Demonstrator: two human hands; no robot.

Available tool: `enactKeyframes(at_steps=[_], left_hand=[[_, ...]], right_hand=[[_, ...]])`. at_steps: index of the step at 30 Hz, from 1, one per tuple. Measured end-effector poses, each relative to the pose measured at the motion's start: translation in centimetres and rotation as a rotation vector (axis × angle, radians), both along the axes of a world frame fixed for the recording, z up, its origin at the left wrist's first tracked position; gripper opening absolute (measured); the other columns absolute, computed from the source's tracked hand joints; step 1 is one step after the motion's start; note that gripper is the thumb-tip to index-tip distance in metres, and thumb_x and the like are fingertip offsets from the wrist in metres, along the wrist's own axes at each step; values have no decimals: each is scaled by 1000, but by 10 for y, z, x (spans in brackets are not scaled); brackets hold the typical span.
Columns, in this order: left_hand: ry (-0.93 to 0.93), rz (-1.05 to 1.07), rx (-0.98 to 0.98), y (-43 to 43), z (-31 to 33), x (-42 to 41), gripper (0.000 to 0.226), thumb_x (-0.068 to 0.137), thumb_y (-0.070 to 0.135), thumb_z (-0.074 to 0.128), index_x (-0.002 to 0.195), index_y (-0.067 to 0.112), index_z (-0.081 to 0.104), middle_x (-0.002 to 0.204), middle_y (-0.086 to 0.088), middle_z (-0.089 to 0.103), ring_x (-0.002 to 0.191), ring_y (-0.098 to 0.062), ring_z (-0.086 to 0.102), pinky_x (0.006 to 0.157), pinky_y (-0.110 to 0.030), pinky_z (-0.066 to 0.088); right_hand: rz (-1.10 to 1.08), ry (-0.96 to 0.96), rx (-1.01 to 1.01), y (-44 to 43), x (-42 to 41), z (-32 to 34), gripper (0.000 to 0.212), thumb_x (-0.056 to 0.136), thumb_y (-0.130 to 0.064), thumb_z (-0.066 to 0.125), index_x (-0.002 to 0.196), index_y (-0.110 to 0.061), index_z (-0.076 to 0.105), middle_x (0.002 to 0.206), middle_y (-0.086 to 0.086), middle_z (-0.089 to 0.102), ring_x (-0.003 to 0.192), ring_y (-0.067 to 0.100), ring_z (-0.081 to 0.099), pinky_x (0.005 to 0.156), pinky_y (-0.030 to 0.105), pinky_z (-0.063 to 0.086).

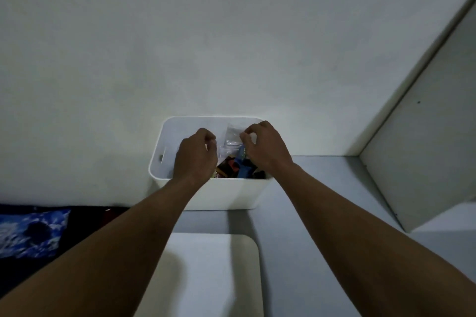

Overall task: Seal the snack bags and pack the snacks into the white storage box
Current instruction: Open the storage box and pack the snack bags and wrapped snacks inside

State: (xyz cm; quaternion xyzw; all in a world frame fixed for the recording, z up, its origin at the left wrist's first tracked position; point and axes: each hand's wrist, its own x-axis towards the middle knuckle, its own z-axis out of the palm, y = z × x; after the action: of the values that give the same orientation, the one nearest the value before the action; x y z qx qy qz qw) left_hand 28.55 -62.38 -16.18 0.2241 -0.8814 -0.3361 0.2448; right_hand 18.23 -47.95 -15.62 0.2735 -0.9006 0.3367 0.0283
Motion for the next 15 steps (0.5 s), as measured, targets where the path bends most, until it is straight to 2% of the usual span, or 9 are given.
enactKeyframes(at_steps=[3, 7, 11, 13, 15], left_hand=[[64, -16, -146, -7, -2, 39, 14, 97, 28, 54, 104, 19, 63, 102, 1, 69, 98, -20, 59, 82, -36, 51], [29, -19, -195, -10, -28, 98, 24, 93, 32, 59, 114, 20, 60, 110, 0, 65, 103, -24, 54, 85, -35, 46], [-131, -9, -200, -12, -77, 154, 41, 88, 40, 65, 122, 18, 58, 116, -8, 62, 104, -30, 54, 89, -42, 47], [-260, 4, -177, -13, -103, 182, 57, 84, 53, 59, 129, 18, 56, 125, -10, 59, 112, -34, 55, 93, -45, 48], [-397, 23, -158, -16, -129, 206, 75, 78, 64, 49, 136, 17, 54, 134, -20, 54, 122, -41, 50, 98, -50, 45]], right_hand=[[-6, 36, 21, 7, 22, 7, 32, 98, -34, 53, 118, -11, 66, 125, 7, 58, 108, 24, 60, 89, 33, 50], [11, 53, 56, 20, 66, -2, 37, 97, -31, 56, 127, -11, 60, 133, 8, 55, 119, 26, 55, 93, 34, 46], [0, 72, 88, 34, 116, -36, 51, 96, -34, 58, 142, -12, 49, 149, 12, 45, 136, 28, 41, 107, 38, 39], [-21, 23, 89, 40, 141, -59, 58, 96, -36, 57, 148, -13, 42, 154, 14, 38, 142, 29, 35, 113, 40, 34], [-16, -69, 119, 47, 163, -84, 62, 97, -38, 56, 151, -14, 36, 158, 15, 32, 146, 29, 28, 117, 40, 29]])
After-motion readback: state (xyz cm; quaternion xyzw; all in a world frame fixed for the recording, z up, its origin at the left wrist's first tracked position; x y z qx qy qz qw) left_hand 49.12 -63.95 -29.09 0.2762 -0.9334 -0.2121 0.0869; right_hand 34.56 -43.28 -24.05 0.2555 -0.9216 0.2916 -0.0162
